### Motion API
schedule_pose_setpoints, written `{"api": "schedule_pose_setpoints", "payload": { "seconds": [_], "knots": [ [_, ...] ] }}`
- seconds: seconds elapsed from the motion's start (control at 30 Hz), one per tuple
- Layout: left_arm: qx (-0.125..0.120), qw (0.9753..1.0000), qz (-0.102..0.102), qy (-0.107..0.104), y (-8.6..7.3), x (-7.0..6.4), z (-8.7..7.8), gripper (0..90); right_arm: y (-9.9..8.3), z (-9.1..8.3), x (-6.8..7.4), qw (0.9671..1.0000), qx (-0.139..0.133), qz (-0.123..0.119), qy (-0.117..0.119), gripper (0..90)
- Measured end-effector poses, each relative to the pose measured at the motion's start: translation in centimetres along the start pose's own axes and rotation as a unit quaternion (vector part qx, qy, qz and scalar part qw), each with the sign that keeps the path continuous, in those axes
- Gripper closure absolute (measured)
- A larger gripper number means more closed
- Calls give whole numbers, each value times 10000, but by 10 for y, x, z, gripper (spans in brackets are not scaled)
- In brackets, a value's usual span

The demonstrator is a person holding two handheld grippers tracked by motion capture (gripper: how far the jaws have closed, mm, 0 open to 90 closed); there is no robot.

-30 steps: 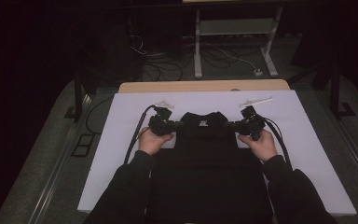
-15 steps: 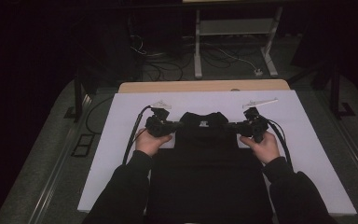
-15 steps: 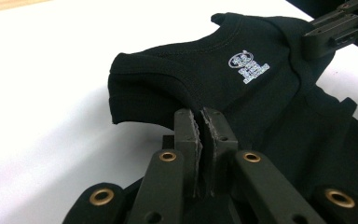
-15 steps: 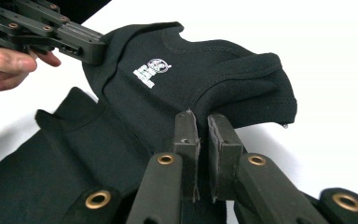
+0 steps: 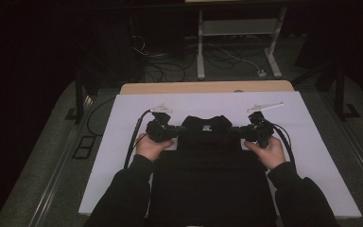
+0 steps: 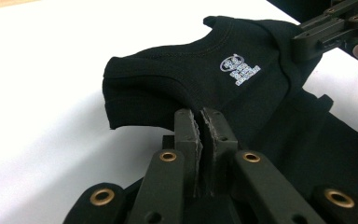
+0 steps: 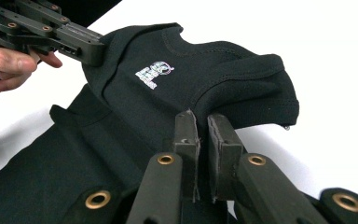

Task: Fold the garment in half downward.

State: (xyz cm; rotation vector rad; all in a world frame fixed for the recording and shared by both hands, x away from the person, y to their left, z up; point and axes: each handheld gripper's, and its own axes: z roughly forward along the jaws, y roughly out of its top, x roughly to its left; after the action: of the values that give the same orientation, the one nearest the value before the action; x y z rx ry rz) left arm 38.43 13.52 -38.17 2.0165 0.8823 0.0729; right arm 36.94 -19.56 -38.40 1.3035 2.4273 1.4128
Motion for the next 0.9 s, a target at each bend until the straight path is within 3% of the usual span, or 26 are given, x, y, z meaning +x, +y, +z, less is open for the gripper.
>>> {"api": "schedule_pose_setpoints", "payload": {
  "seconds": [0.9],
  "knots": [
    [79,9999,8,-93,-10,-22,-10,838,-14,-18,18,9998,49,-69,153,818]
  ]
}}
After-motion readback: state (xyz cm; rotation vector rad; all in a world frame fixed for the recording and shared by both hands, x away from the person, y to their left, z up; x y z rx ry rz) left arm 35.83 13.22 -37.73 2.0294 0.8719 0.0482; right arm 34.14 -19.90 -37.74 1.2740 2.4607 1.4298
